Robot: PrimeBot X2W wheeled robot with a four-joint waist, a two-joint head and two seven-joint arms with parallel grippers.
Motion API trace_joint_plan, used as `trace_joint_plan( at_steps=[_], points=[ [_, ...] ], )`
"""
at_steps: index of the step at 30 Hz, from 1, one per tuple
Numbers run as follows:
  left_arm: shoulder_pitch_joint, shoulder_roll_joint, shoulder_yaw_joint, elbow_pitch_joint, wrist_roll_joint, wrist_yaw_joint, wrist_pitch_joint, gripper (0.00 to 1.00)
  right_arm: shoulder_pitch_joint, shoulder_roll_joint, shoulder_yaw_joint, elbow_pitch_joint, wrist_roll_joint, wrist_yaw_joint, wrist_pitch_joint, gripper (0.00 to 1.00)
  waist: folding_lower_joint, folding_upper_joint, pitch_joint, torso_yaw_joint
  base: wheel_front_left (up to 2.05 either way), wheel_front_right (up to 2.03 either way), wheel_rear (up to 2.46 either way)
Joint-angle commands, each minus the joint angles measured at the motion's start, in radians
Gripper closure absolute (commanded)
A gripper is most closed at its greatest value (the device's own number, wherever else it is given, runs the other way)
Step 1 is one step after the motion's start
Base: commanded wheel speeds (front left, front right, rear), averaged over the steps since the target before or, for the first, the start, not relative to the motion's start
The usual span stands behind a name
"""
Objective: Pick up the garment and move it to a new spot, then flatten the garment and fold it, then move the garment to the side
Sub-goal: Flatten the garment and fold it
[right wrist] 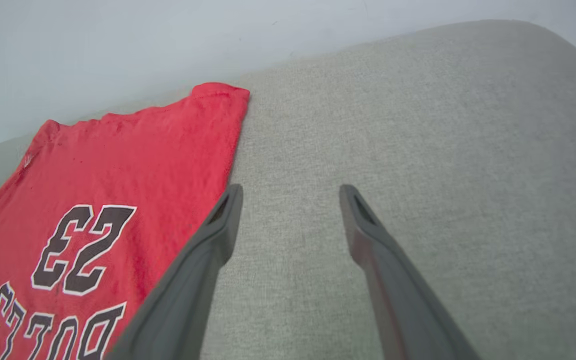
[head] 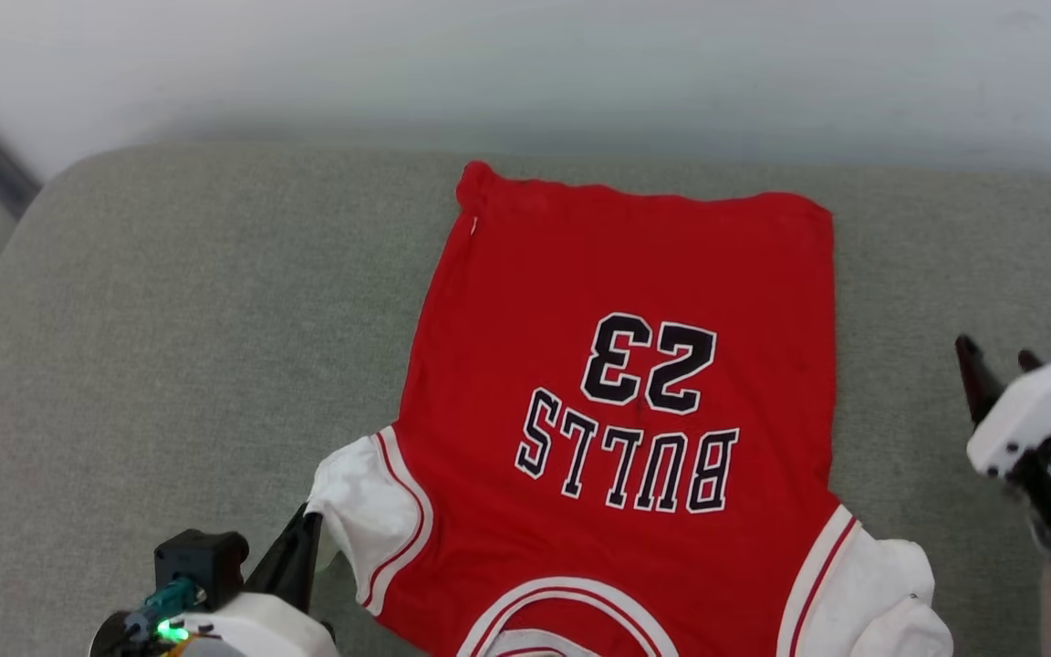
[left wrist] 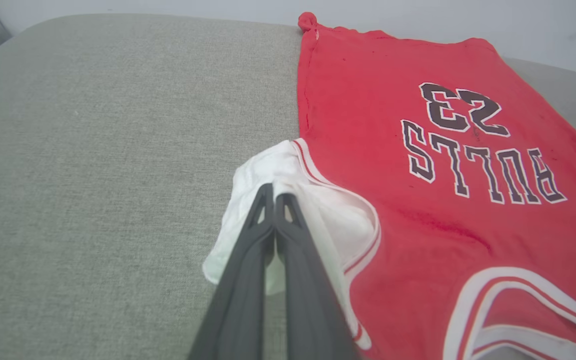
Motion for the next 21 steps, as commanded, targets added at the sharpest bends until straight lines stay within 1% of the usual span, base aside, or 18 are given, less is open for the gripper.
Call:
trace_joint_plan(
  at_steps=[1,3,6,10,12,16,21],
  points=[
    [-0.032,-0.003,-0.002,-0.015,0.012,-0.009,-0.007,1.0,-0.088,-0.005,-0.009,0.044,-0.016,0.0,0.026,0.0,-0.0002,0.0,0.074,0.043,0.0,0.0,0.0],
    [-0.062,-0.012,-0.009,-0.028,0.022,-0.02,-0.012,1.0,-0.2,-0.012,-0.022,0.127,-0.042,0.0,0.081,0.0,-0.0002,0.0,0.113,0.063,0.0,0.0,0.0],
    [-0.11,-0.021,-0.022,-0.045,0.042,-0.038,-0.016,1.0,-0.355,-0.029,-0.053,0.22,-0.08,0.0,0.168,0.0,-0.0002,0.0,0.175,0.1,0.0,0.0,0.0],
    [-0.168,-0.036,-0.035,-0.067,0.065,-0.059,-0.028,1.0,-0.519,-0.042,-0.094,0.306,-0.16,0.0,0.272,0.0,-0.0002,0.0,0.25,0.138,0.0,0.0,0.0],
    [-0.194,-0.042,-0.038,-0.073,0.073,-0.068,-0.036,1.0,-0.586,-0.057,-0.112,0.326,-0.209,0.0,0.298,0.0,-0.0002,0.0,0.285,0.154,0.0,0.0,0.0],
    [-0.229,-0.054,-0.043,-0.069,0.082,-0.085,-0.052,1.0,-0.685,-0.04,-0.157,0.357,-0.291,0.0,0.325,0.0,-0.0002,0.0,0.352,0.166,0.0,0.0,0.0],
    [-0.271,-0.071,-0.047,-0.058,0.09,-0.103,-0.073,1.0,-0.749,-0.034,-0.193,0.39,-0.387,0.0,0.334,0.0,-0.0002,0.0,0.412,0.184,0.0,0.0,0.0]
  ],
)
